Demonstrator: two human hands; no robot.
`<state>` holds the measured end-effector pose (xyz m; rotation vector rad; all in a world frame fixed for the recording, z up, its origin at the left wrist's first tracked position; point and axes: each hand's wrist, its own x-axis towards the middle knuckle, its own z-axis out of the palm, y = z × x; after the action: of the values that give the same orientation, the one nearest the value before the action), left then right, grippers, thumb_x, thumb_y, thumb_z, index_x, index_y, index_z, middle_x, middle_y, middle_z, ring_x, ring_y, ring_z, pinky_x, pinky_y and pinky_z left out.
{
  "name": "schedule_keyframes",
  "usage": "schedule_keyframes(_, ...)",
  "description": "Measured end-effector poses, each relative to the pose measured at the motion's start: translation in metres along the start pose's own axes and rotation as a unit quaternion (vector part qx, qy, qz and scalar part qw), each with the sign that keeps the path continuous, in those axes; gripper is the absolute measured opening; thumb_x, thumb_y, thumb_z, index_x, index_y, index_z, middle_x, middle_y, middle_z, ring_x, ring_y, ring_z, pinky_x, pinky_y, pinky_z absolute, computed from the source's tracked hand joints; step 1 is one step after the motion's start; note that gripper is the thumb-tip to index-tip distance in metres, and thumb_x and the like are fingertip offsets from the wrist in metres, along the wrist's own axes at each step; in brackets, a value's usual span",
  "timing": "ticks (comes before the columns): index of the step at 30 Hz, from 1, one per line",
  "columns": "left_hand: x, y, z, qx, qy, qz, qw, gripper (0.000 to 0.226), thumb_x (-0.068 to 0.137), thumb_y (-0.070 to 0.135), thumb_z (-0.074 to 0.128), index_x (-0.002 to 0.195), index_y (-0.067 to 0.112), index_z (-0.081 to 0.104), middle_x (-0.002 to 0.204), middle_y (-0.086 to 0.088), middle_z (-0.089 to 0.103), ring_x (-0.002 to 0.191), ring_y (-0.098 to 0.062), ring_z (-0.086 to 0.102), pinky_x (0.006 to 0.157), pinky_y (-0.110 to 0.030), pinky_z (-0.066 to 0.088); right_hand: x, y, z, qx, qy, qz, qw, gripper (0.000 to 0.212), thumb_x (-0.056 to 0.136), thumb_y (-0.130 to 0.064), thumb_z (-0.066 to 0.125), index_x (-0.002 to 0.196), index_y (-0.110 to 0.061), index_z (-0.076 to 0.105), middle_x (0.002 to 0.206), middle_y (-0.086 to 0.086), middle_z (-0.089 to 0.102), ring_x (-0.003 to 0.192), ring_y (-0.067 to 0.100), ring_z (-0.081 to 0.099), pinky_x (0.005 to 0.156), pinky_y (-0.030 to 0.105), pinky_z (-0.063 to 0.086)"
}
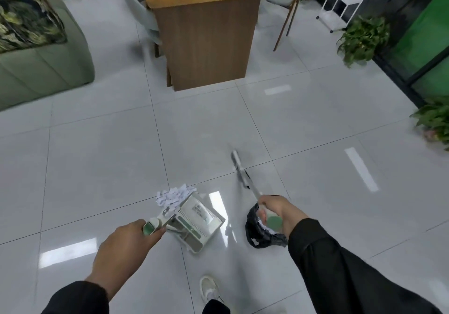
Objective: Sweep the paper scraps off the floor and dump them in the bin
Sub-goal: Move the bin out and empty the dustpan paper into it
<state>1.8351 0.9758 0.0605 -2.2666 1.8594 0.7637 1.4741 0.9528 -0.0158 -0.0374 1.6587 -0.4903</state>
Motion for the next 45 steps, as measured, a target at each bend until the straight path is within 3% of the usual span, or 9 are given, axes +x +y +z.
schedule_keyframes(7,0.019,-0.014,-0.017,0.006,-0.006,0.0,1.0,0.05,0.092,0.069,0.052,0.073,0.023,0.056,0.067,0.006,0.064,0.066,-0.015,0.061,0.057,-0.029,0.042,-0.04,0.022,0.005,0.04,0.043,-0.01,0.998,0.003,0.093,-0.006,0.058,0.094,-0.004,0.059,0.06,0.012,0.054,0.04,0.018,0.049,0.036,0.021,0.043)
schedule_keyframes(11,0.027,-0.018,-0.023,-0.004,-0.005,-0.007,1.0,0.051,0.092,0.069,0.052,0.072,0.022,0.056,0.067,0.006,0.064,0.066,-0.015,0.06,0.056,-0.029,0.042,-0.04,0.017,0.009,-0.031,0.098,-0.04,0.994,0.012,0.095,-0.002,0.049,0.089,0.0,0.059,0.052,0.012,0.051,0.037,0.021,0.044,0.036,0.02,0.039)
schedule_keyframes(15,0.026,-0.032,-0.026,-0.008,-0.006,-0.025,1.0,0.053,0.092,0.07,0.052,0.072,0.021,0.057,0.067,0.004,0.063,0.067,-0.017,0.06,0.057,-0.03,0.043,-0.012,0.014,0.029,-0.029,0.084,-0.028,0.996,0.019,0.092,-0.002,0.047,0.077,-0.002,0.058,0.055,0.011,0.053,0.041,0.022,0.047,0.042,0.019,0.04)
schedule_keyframes(17,0.024,-0.037,-0.027,-0.015,0.0,-0.031,0.999,0.053,0.092,0.071,0.051,0.071,0.022,0.056,0.066,0.004,0.063,0.067,-0.017,0.06,0.057,-0.03,0.043,0.002,0.02,0.039,-0.012,0.065,-0.001,0.998,0.015,0.094,-0.005,0.049,0.079,-0.006,0.054,0.061,0.011,0.053,0.044,0.022,0.049,0.048,0.026,0.042)
schedule_keyframes(22,0.02,-0.052,-0.032,-0.024,0.013,-0.04,0.999,0.055,0.09,0.074,0.051,0.069,0.023,0.056,0.063,0.004,0.063,0.066,-0.018,0.061,0.056,-0.029,0.044,-0.002,0.06,0.089,-0.003,0.011,0.015,1.0,0.005,0.1,-0.005,0.047,0.096,-0.003,0.051,0.08,0.014,0.051,0.045,0.021,0.048,0.038,0.021,0.043)
schedule_keyframes(28,0.017,-0.054,-0.038,-0.032,0.011,-0.045,0.998,0.054,0.091,0.071,0.052,0.07,0.021,0.058,0.066,0.003,0.064,0.066,-0.018,0.06,0.058,-0.03,0.045,-0.029,0.087,0.092,-0.054,0.003,0.025,0.998,0.012,0.093,-0.006,0.046,0.103,-0.001,0.051,0.055,0.013,0.051,0.035,0.021,0.044,0.043,0.022,0.038)
schedule_keyframes(34,0.02,-0.057,-0.037,-0.055,0.02,-0.058,0.997,0.053,0.091,0.07,0.052,0.072,0.021,0.058,0.069,0.003,0.064,0.068,-0.019,0.061,0.061,-0.031,0.049,-0.063,0.073,0.053,-0.079,-0.029,0.014,0.996,0.023,0.093,-0.008,0.054,0.114,0.001,0.051,0.056,0.016,0.053,0.04,0.022,0.043,0.036,0.025,0.038)
schedule_keyframes(39,0.012,-0.068,-0.032,-0.081,0.027,-0.087,0.993,0.053,0.092,0.069,0.053,0.073,0.02,0.059,0.068,0.001,0.064,0.067,-0.02,0.062,0.057,-0.03,0.046,-0.091,0.051,0.027,-0.092,-0.003,-0.028,0.995,0.002,0.092,-0.005,0.056,0.093,-0.004,0.056,0.059,0.017,0.052,0.038,0.019,0.04,0.038,0.021,0.036)
schedule_keyframes(45,0.005,-0.068,-0.028,-0.077,0.021,-0.102,0.991,0.056,0.093,0.068,0.053,0.07,0.017,0.054,0.063,0.0,0.059,0.062,-0.02,0.057,0.055,-0.03,0.041,-0.051,-0.002,0.017,-0.128,0.057,-0.076,0.987,0.006,0.093,-0.004,0.052,0.091,-0.002,0.057,0.052,0.013,0.051,0.039,0.021,0.043,0.042,0.024,0.038)
